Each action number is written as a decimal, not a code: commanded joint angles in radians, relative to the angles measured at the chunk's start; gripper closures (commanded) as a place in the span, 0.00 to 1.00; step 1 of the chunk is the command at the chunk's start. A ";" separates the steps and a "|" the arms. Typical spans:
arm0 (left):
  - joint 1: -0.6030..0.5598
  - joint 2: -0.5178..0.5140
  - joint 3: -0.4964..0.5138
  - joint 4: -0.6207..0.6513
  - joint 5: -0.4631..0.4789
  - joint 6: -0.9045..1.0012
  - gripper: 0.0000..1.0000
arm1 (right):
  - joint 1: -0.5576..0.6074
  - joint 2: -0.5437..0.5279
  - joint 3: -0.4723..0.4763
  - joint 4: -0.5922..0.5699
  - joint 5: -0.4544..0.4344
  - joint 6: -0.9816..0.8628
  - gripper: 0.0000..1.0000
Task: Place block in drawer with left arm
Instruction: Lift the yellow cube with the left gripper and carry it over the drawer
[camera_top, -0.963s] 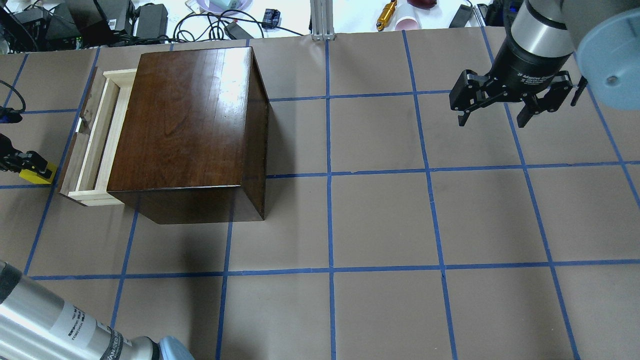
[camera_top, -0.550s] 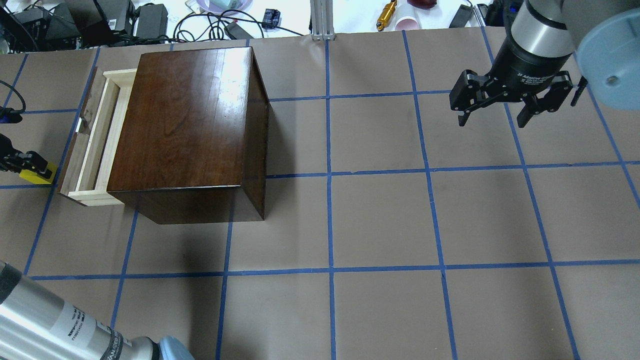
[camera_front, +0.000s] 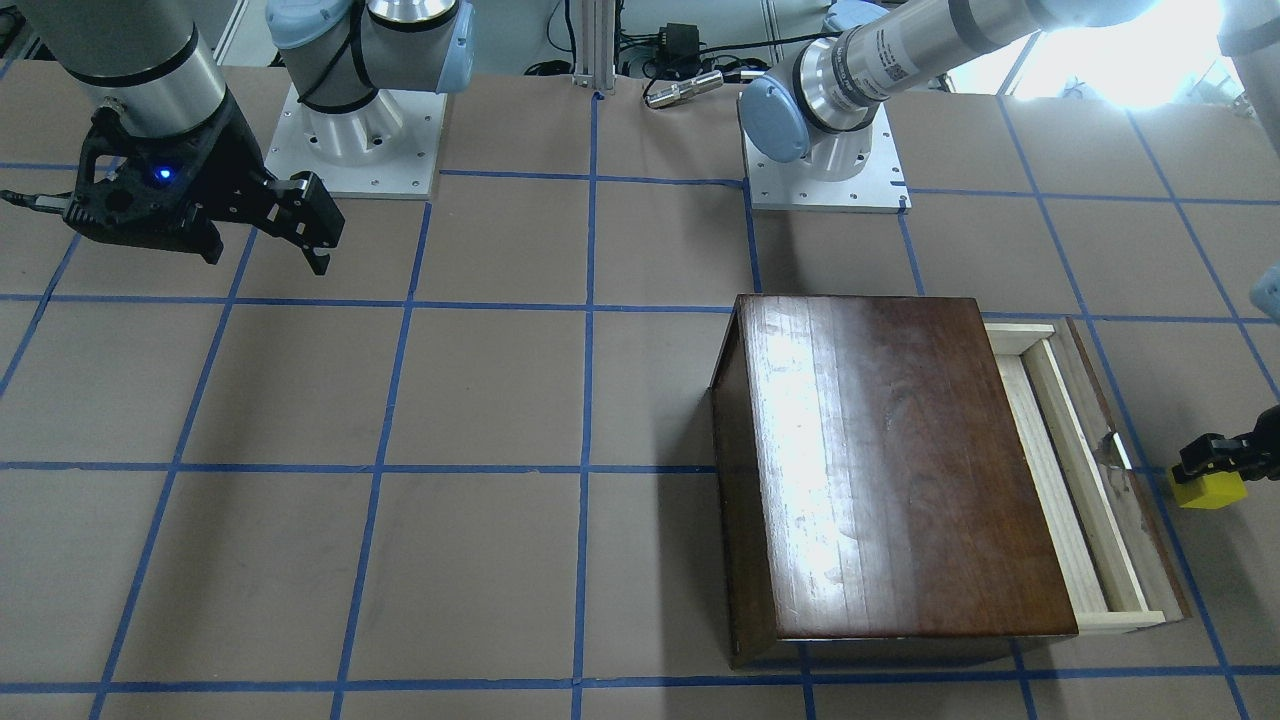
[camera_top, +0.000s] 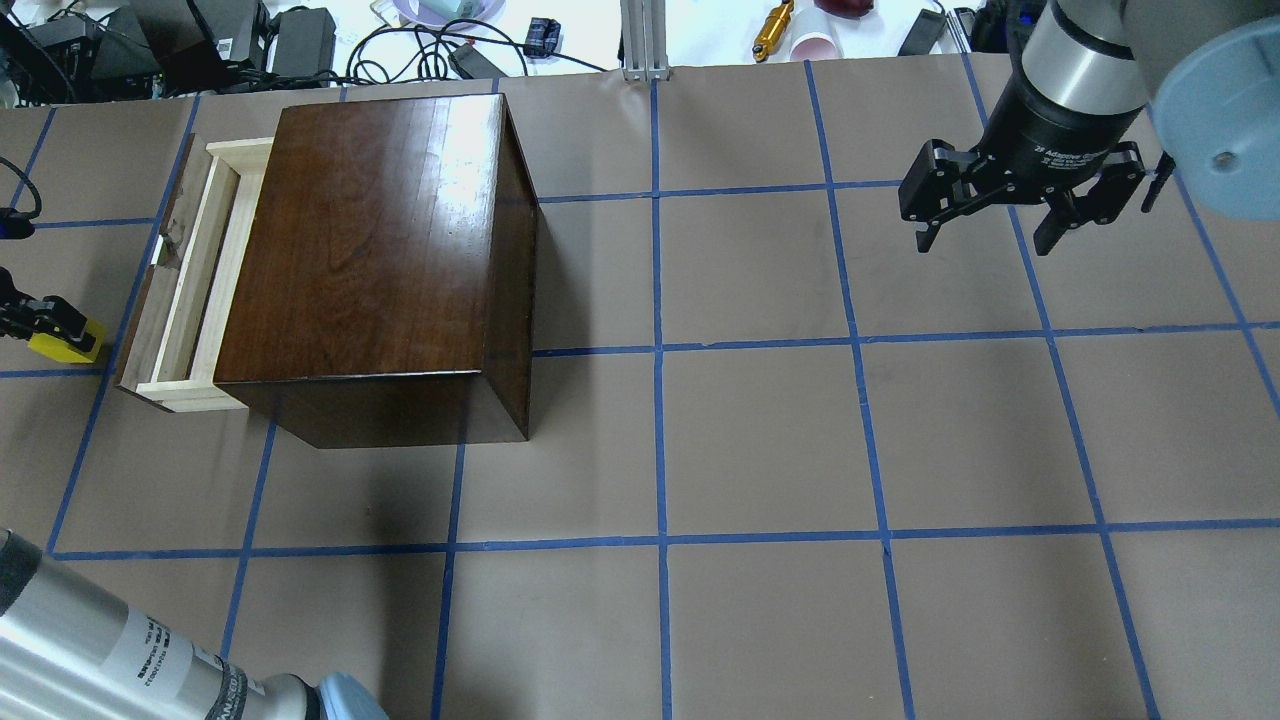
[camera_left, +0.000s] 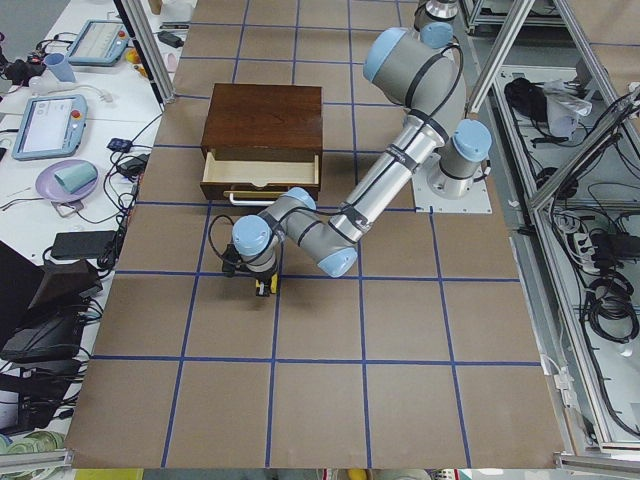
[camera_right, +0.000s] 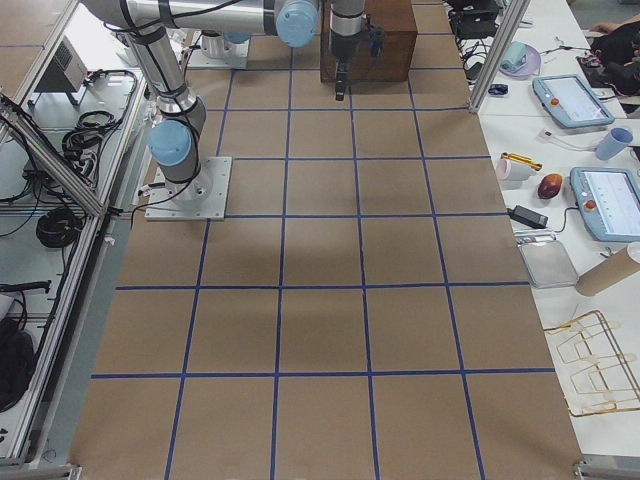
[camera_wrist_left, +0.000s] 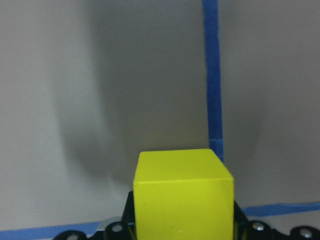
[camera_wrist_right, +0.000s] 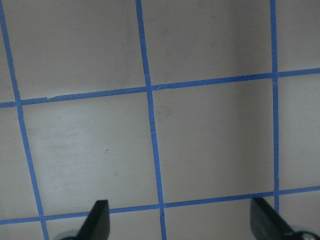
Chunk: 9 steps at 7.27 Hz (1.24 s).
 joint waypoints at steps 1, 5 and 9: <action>-0.011 0.102 -0.003 -0.103 0.004 0.000 0.84 | 0.000 0.000 0.000 0.000 -0.001 0.000 0.00; -0.048 0.306 0.006 -0.299 0.011 -0.003 0.84 | 0.000 0.000 0.000 0.000 0.000 0.000 0.00; -0.126 0.362 -0.003 -0.347 0.008 -0.076 0.84 | 0.000 0.000 0.000 0.000 0.000 0.000 0.00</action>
